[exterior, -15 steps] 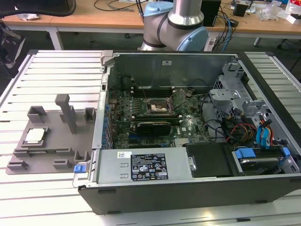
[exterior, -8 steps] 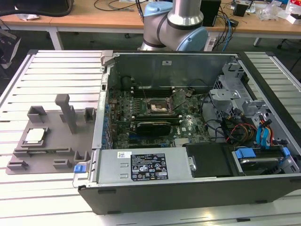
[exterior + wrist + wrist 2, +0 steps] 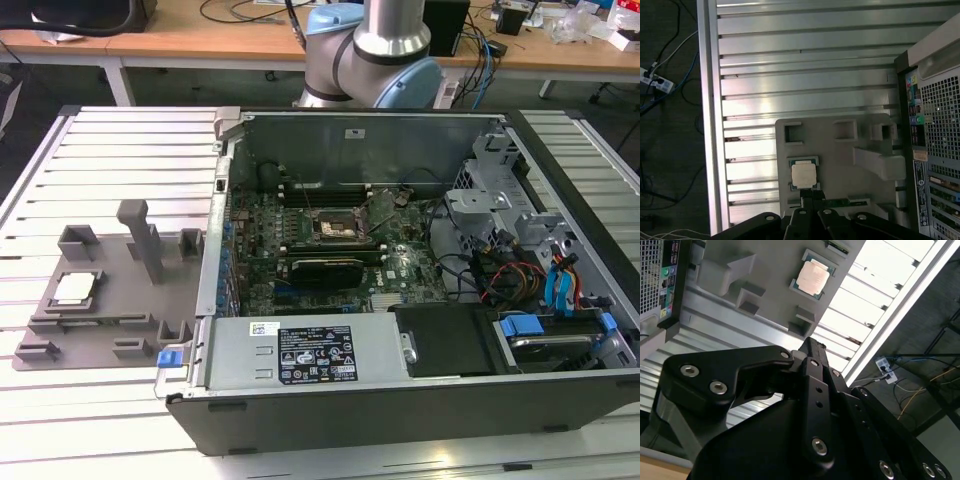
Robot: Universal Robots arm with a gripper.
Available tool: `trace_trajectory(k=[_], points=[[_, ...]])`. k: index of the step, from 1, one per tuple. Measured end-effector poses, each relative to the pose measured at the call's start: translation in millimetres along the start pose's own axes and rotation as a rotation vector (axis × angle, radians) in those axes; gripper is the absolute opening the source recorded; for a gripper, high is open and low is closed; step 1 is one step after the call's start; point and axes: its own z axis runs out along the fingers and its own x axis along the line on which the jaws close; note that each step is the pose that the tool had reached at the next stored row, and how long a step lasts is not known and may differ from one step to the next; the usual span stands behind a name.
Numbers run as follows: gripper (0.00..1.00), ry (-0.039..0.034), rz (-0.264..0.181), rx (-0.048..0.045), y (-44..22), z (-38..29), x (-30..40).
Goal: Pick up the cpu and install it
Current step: 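Reach for the cpu, then pick up the cpu and move it towards the insertion slot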
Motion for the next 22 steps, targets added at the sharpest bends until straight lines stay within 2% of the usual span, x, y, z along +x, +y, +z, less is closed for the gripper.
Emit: trace_trajectory(k=[4, 19, 20, 22], points=[[0.11, 0.0001, 0.0, 0.0, -0.2, 0.3, 2.0], [0.11, 0.0, 0.0, 0.0, -0.2, 0.3, 2.4], [0.11, 0.0, 0.0, 0.0, -0.2, 0.3, 2.4], [0.24, -0.0001, 0.0, 0.0, -0.3, 0.4, 2.5]])
